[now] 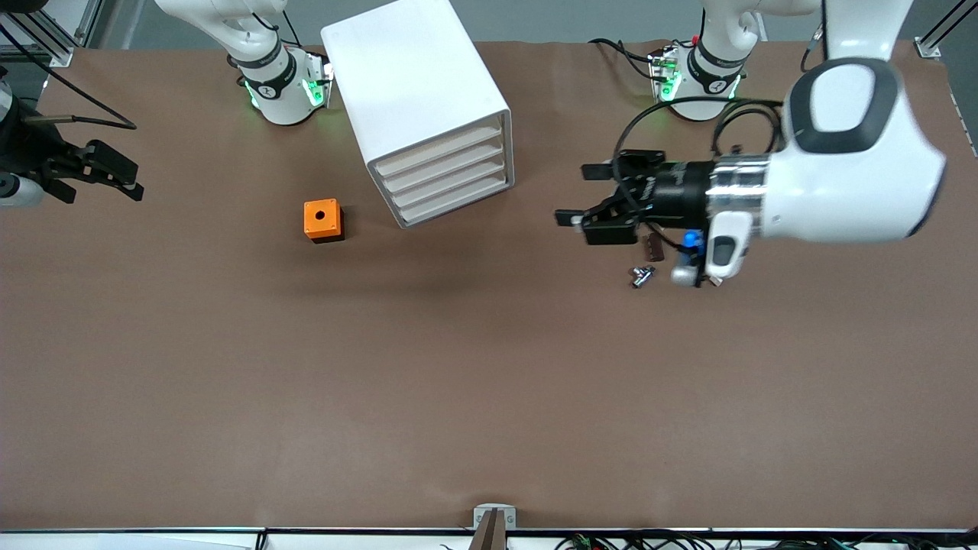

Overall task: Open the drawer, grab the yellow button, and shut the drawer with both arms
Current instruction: 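Move the left gripper toward the white cabinet's drawer front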

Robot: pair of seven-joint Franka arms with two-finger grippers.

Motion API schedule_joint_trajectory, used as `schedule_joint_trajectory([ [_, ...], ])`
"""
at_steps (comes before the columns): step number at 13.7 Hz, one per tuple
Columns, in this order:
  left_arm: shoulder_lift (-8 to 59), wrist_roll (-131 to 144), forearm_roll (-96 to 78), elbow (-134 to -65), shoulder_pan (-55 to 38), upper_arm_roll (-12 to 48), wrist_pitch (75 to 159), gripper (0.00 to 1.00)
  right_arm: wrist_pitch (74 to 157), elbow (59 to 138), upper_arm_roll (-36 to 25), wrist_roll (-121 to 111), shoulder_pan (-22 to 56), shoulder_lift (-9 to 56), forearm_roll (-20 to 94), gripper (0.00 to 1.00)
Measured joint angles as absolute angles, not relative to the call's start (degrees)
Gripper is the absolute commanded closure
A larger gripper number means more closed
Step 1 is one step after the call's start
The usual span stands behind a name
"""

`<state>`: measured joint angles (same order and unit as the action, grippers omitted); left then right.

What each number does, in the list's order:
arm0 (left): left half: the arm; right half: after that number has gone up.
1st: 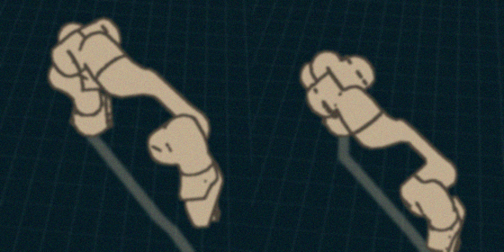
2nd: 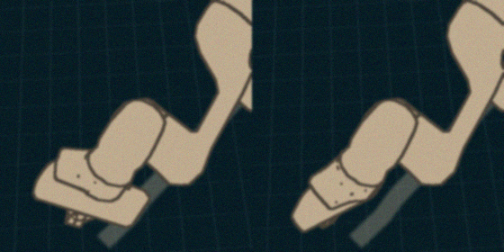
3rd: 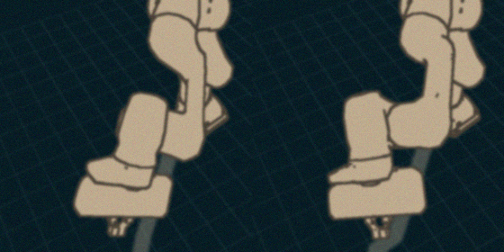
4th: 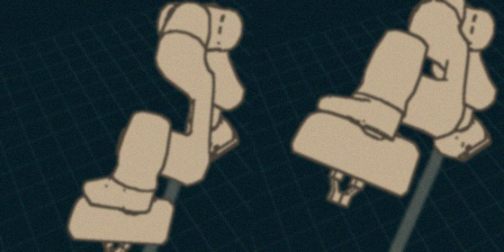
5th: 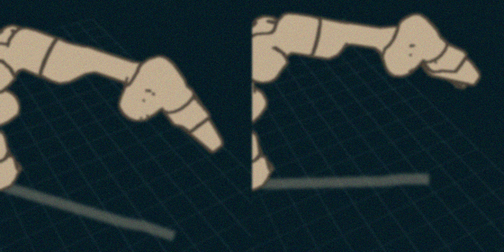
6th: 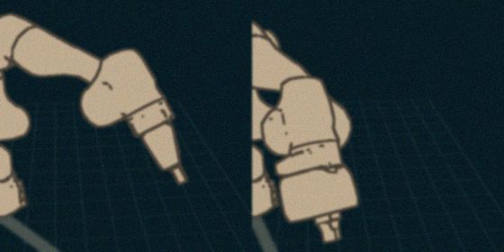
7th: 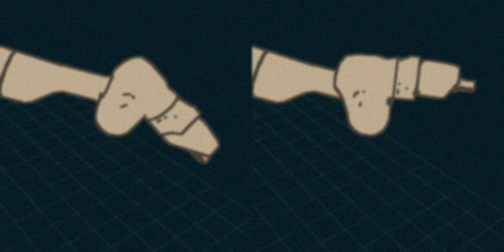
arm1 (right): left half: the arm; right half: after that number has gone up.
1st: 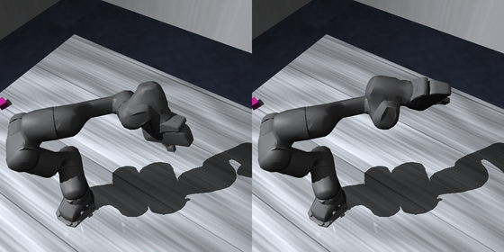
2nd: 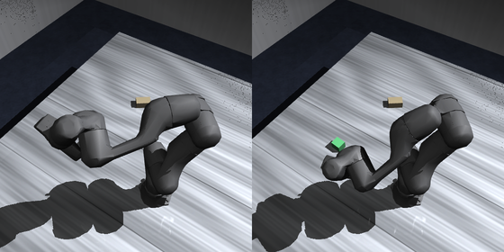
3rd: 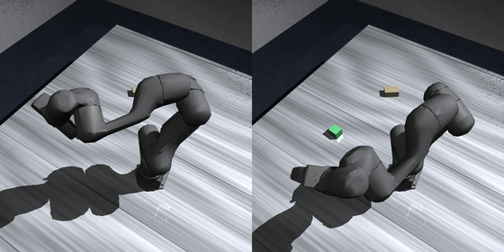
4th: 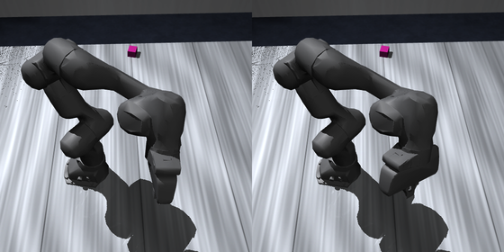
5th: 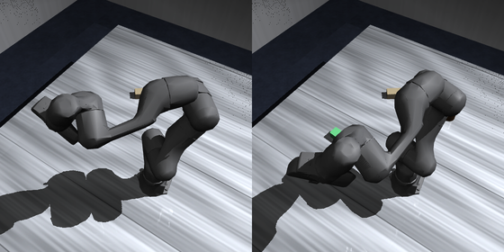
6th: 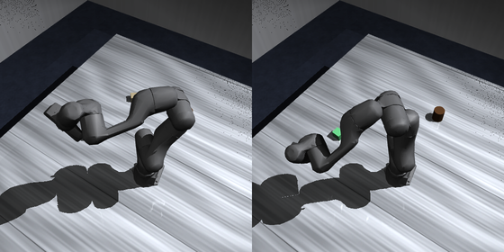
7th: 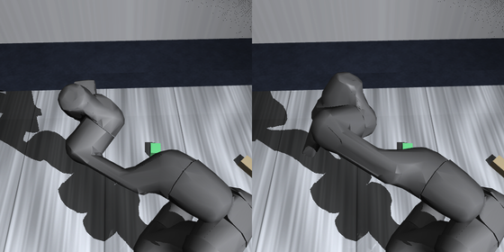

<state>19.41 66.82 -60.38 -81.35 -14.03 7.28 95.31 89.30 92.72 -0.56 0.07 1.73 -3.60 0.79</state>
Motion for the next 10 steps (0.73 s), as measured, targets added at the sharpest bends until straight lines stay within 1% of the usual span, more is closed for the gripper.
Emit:
schedule_joint_trajectory([
  [5,26.5,81.5,-60.4,-80.9,-19.9,7.3,100.3,0.0,89.3,92.7,-0.6,0.1,1.7,-3.6,0.8,0.0],
  [10,34.0,98.8,-59.4,-79.8,-22.1,7.0,100.7,0.0,89.3,92.7,-0.6,0.1,1.7,-3.6,0.7,0.0],
])
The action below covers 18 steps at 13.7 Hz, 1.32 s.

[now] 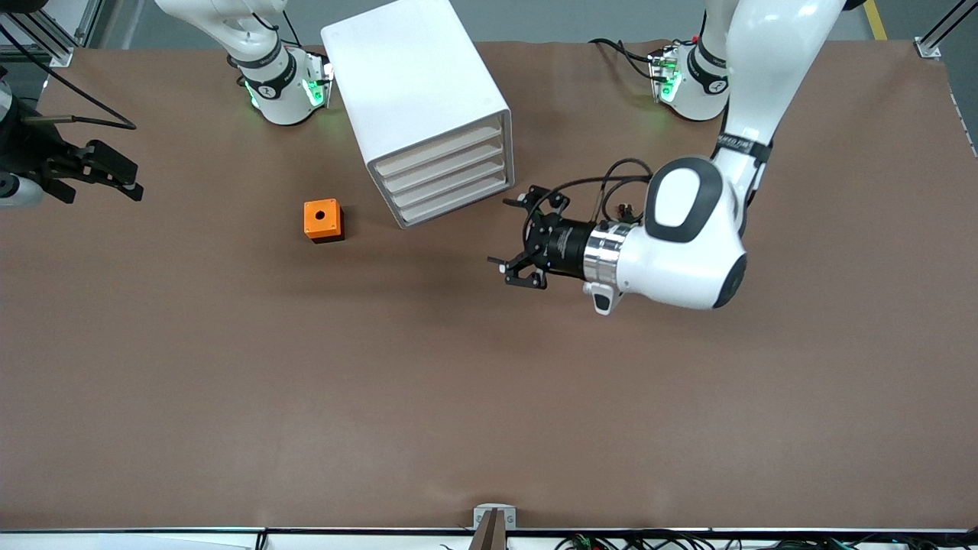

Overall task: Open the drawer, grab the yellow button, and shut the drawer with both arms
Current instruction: 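Move the left gripper toward the white cabinet's drawer front, then grasp the drawer edge with the left gripper while the right gripper approaches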

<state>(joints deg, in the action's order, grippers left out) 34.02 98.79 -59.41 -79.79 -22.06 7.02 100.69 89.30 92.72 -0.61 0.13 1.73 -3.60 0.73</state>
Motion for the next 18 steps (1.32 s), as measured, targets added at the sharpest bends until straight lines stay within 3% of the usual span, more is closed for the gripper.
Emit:
schedule_joint_trajectory([
  [5,39.4,113.3,-58.7,-78.7,-24.1,7.0,99.1,0.01,89.3,92.7,-0.7,0.3,1.7,-3.6,0.7,0.0],
  [11,43.8,127.5,-58.7,-78.3,-24.2,7.1,87.3,0.01,89.3,92.7,-0.7,0.3,1.7,-3.6,0.7,0.0],
  [13,45.1,130.0,-58.7,-78.3,-24.4,7.2,83.3,0.07,89.3,92.7,-0.8,0.4,1.7,-3.6,0.7,0.0],
  [18,47.8,137.4,-58.7,-78.3,-25.5,7.2,77.0,0.37,89.2,92.6,-1.0,0.4,1.7,-3.4,0.7,0.0],
])
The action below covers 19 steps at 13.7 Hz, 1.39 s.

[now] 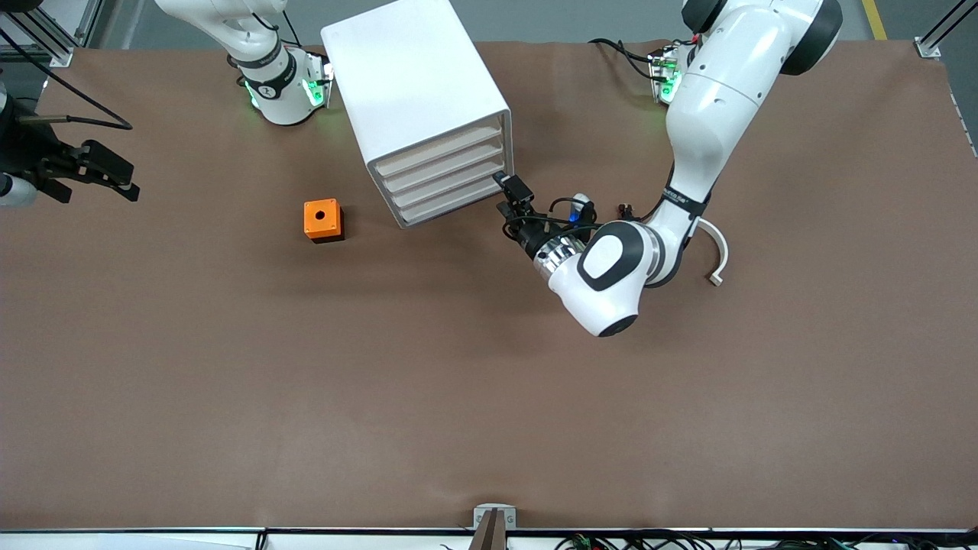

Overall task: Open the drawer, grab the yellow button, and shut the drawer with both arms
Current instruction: 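Grasp the drawer edge with the left gripper while the right gripper approaches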

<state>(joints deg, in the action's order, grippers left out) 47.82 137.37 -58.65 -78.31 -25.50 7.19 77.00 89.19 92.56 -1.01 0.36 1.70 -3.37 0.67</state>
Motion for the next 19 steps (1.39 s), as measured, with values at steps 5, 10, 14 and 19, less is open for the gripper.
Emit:
schedule_joint_trajectory([
  [5,47.9,137.6,-58.7,-78.1,-27.6,7.3,75.1,0.48,89.8,92.7,-1.0,0.2,1.7,1.1,-1.2,0.0],
  [10,47.9,137.6,-58.6,-78.0,-29.5,7.3,75.0,0.49,90.5,92.3,-1.1,0.2,1.7,7.1,-3.3,0.0],
  [14,47.9,137.6,-57.0,-78.0,-31.7,7.4,73.7,0.49,90.0,91.6,-0.9,5.8,3.1,7.3,-3.5,0.0],
  [19,47.9,137.6,-56.0,-78.0,-34.1,7.4,71.1,0.57,89.2,91.5,-0.2,25.2,11.4,7.3,-0.1,0.0],
])
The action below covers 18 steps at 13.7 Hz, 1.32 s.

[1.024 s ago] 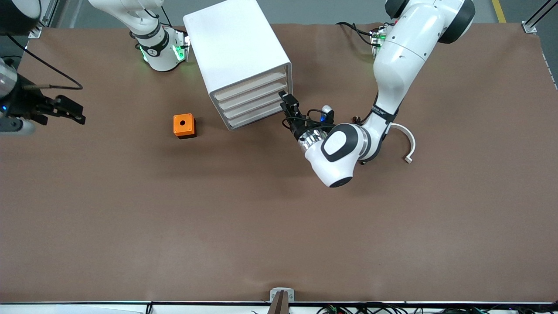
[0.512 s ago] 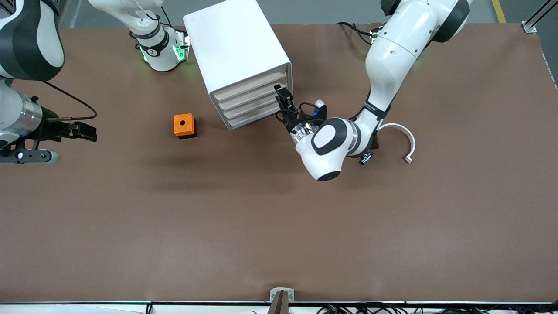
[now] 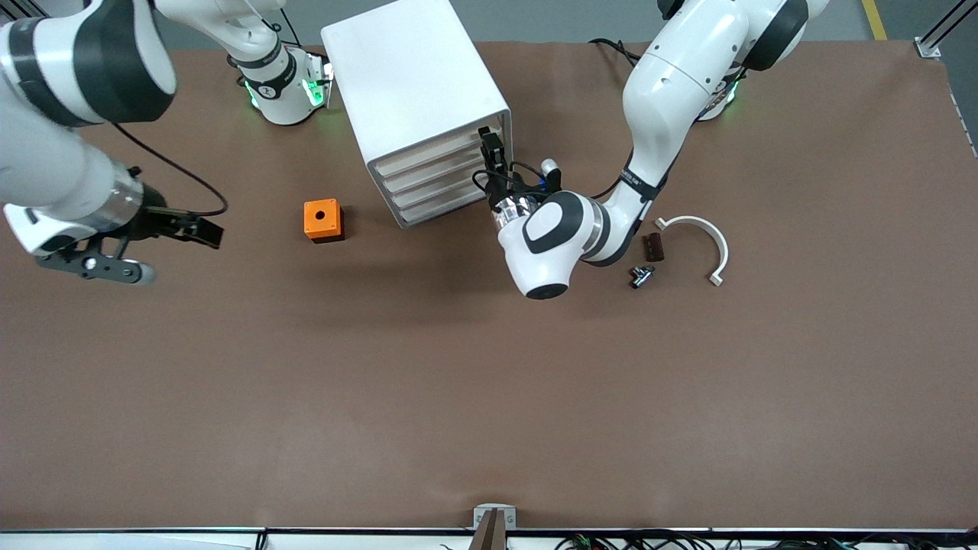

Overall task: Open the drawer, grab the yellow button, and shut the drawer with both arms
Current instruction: 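Grasp the drawer edge with the left gripper while the right gripper approaches, then pull the drawer open with the left gripper while the right gripper reaches in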

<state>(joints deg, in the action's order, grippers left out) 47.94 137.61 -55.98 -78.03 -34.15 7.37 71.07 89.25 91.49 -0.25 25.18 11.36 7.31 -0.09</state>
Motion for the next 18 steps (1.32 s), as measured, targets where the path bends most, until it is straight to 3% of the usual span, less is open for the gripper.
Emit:
schedule_joint_trajectory([
  [9,49.0,137.6,-55.5,-78.2,-36.2,7.4,70.3,0.88,89.8,91.3,0.0,56.4,26.0,7.0,5.0,0.0],
  [18,49.0,138.4,-55.9,-78.1,-35.0,7.3,69.7,0.91,96.6,93.6,0.0,73.8,36.6,7.1,6.5,0.0],
])
